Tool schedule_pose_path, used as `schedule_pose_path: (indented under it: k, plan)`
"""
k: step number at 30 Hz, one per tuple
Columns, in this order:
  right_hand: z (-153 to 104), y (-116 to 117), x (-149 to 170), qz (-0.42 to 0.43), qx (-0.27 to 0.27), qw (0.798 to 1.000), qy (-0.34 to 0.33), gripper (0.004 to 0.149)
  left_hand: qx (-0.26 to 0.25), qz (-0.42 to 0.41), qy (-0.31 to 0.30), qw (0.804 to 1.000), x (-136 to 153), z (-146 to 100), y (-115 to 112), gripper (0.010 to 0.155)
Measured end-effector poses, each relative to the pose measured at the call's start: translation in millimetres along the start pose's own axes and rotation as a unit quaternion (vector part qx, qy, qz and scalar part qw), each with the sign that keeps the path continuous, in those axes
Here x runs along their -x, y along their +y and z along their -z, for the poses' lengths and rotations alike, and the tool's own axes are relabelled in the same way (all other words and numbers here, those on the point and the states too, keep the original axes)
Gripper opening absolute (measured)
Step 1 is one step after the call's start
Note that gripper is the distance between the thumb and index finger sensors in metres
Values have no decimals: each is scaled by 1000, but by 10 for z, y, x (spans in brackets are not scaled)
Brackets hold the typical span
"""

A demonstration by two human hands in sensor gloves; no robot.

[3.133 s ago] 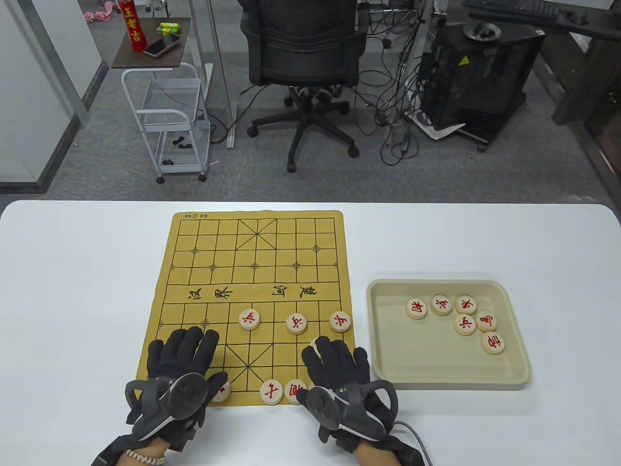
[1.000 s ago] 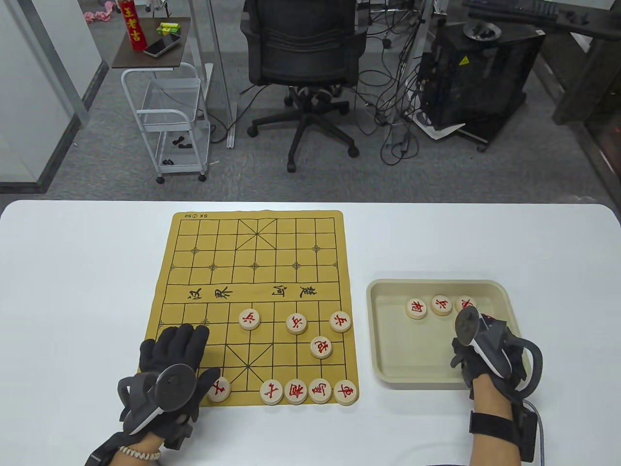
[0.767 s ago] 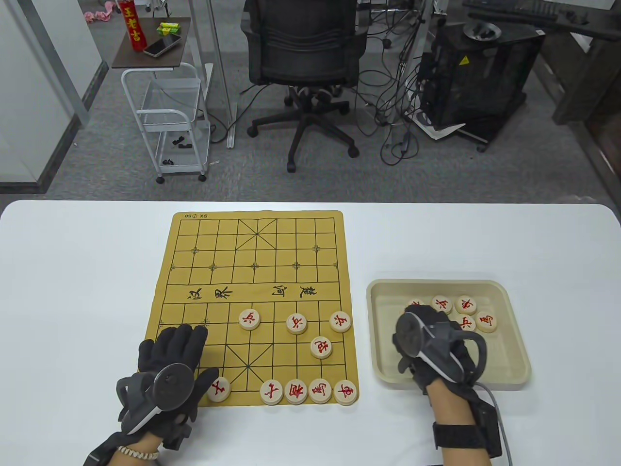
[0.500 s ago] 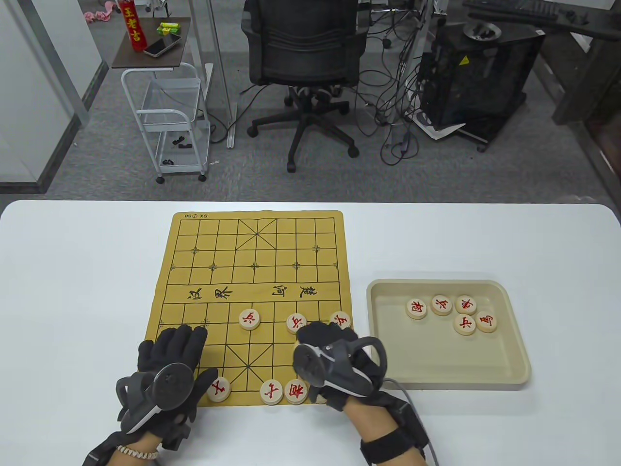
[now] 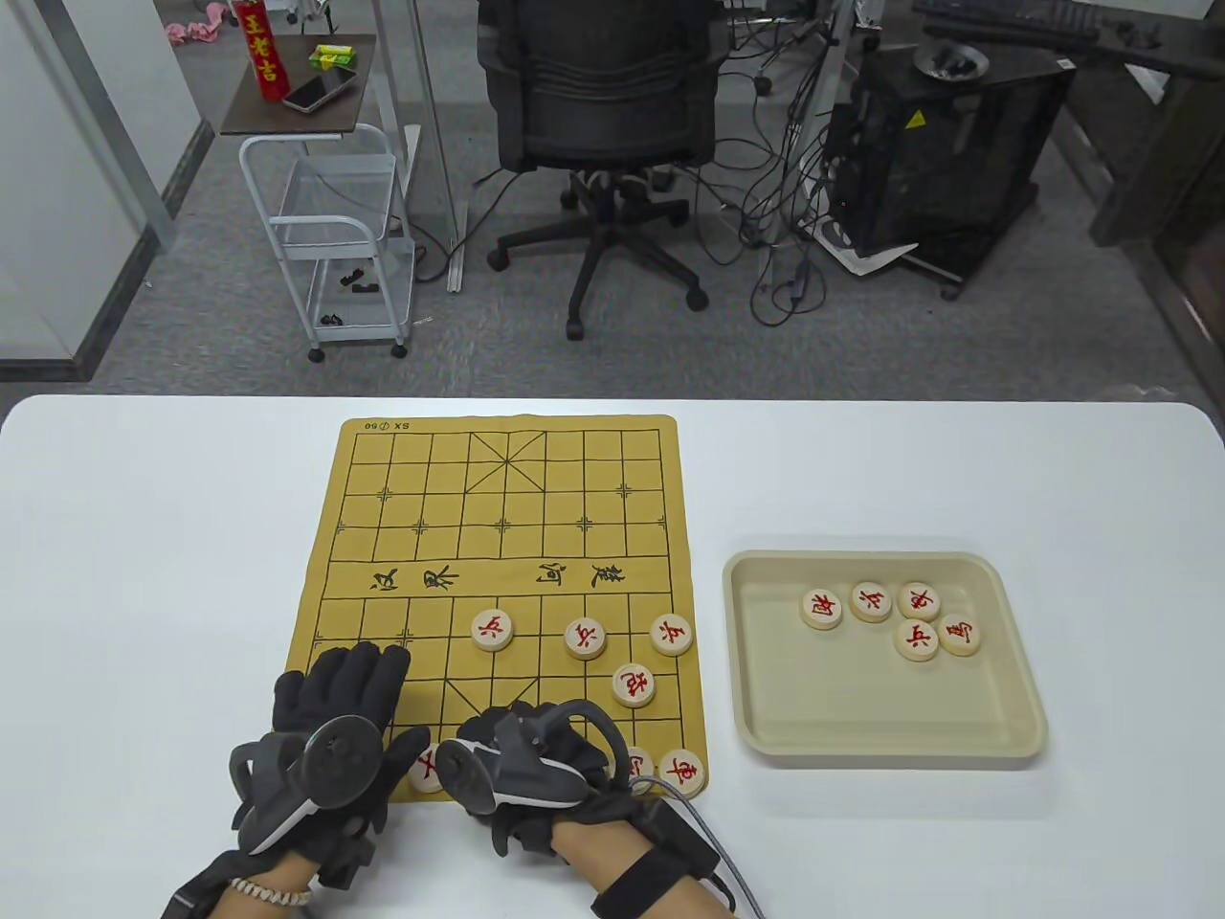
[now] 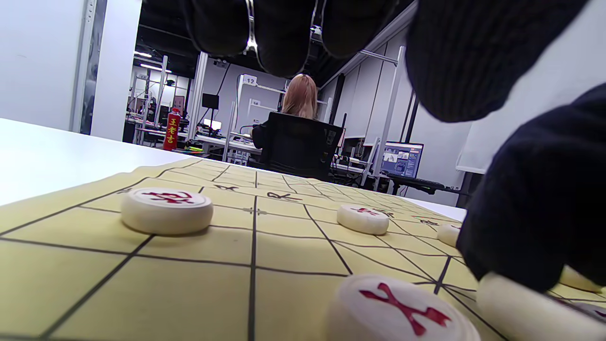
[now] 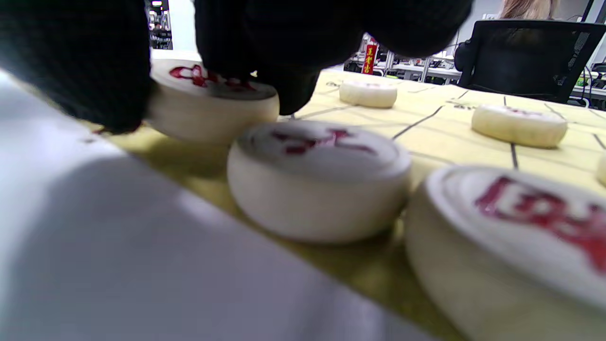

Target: Set up Chinese chess pieces

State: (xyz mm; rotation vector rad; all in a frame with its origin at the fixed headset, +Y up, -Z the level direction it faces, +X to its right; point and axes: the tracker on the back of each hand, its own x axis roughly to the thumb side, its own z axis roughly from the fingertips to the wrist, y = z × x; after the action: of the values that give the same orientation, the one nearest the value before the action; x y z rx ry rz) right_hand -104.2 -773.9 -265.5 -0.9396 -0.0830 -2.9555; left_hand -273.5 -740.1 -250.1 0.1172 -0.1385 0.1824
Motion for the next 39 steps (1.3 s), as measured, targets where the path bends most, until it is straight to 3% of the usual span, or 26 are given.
schedule_pose_path:
  k: [5,9,14,18,23,29,34,39]
  plan:
    - [-7,4,19,12,-30,999,5,63,2,3,-1,1000,-7,-2,-8,84]
    - [-114,-209,336,84,3,996,38,64,5,5,-3,1000,-14,-4,-13,84]
    - [-353,-572,1202,60,72,980,177,61,4,5,-3,1000,-17,0,-16,84]
    - [-525,-695,2039,21,76,947,311,61,4,8,-4,1000,-26,1,-20,84]
    - [-601,-521,2767,-56,-26,917,394,60,5,11,-5,1000,-45,-1,-31,84]
    - [-568,-225,3042,-87,-82,902,415,58,4,9,-7,1000,-42,-4,-28,84]
    - [-524,-14,3159,-82,-112,901,412,56,8,10,-8,1000,-47,-2,-40,84]
    - [-499,39,3232,-63,-107,900,418,57,11,10,-7,1000,-50,0,-46,84]
